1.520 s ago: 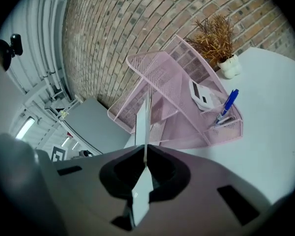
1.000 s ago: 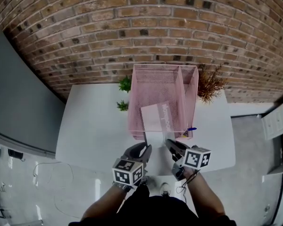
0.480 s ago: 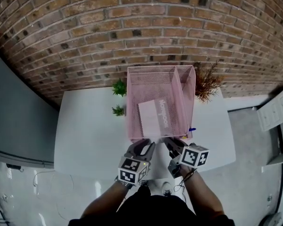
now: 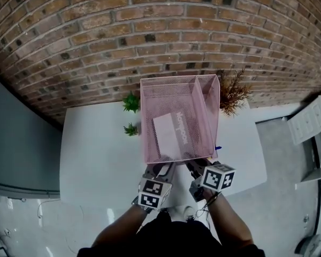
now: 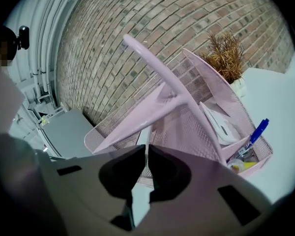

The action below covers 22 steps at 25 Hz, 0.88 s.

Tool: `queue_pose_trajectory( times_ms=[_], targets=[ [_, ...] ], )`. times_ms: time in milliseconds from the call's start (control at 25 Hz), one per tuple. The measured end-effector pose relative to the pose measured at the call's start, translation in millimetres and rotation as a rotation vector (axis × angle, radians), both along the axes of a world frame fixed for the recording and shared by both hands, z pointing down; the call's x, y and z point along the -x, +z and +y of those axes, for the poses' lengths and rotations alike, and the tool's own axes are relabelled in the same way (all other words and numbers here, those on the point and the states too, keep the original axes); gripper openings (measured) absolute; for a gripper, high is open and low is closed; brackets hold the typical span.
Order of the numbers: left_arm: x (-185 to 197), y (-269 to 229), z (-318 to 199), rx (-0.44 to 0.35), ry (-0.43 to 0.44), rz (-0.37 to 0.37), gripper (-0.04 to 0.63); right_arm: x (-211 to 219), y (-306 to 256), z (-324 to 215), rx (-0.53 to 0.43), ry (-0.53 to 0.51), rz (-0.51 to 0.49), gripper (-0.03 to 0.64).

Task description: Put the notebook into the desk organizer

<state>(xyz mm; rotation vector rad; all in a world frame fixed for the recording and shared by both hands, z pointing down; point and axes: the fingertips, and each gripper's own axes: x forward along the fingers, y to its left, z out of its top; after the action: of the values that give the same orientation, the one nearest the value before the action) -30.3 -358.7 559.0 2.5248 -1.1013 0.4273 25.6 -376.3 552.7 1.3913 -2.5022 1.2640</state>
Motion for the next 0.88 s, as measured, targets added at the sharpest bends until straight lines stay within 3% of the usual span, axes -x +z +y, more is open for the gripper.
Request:
queue_pose_trajectory(
  times_ms=[360, 880],
  targets=[
    [0.5, 3.4, -1.8, -0.013, -0.022, -0.069, 0.061, 6.5, -0.1, -1.4, -0.013, -0.033, 0.063, 0.047],
    [0.3, 5.0, -2.3, -0.03, -0.049, -0.074, 0.061, 10.7, 2.0, 4.8, -0.041, -0.1, 0.176, 0.135]
  ],
)
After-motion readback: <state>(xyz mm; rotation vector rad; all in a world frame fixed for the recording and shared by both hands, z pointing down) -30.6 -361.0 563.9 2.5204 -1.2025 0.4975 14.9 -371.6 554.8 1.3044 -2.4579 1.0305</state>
